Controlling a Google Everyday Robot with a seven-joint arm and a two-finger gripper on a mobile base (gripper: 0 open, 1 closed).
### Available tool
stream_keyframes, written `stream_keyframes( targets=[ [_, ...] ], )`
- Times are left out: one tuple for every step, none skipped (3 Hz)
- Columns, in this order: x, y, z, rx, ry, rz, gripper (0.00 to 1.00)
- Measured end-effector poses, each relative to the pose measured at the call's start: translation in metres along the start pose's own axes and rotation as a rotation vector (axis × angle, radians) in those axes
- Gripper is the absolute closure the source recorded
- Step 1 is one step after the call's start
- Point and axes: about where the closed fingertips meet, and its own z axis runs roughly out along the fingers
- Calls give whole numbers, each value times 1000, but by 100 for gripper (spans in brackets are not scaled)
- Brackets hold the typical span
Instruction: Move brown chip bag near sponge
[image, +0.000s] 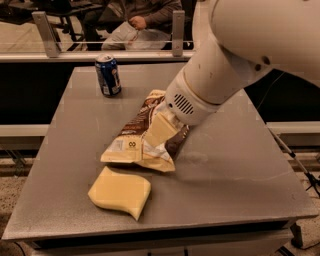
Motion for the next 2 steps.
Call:
stream_keyframes(
  targets=[
    [-1,1,-1,3,-2,-3,0],
    [-1,1,-2,3,-2,-3,0]
  ],
)
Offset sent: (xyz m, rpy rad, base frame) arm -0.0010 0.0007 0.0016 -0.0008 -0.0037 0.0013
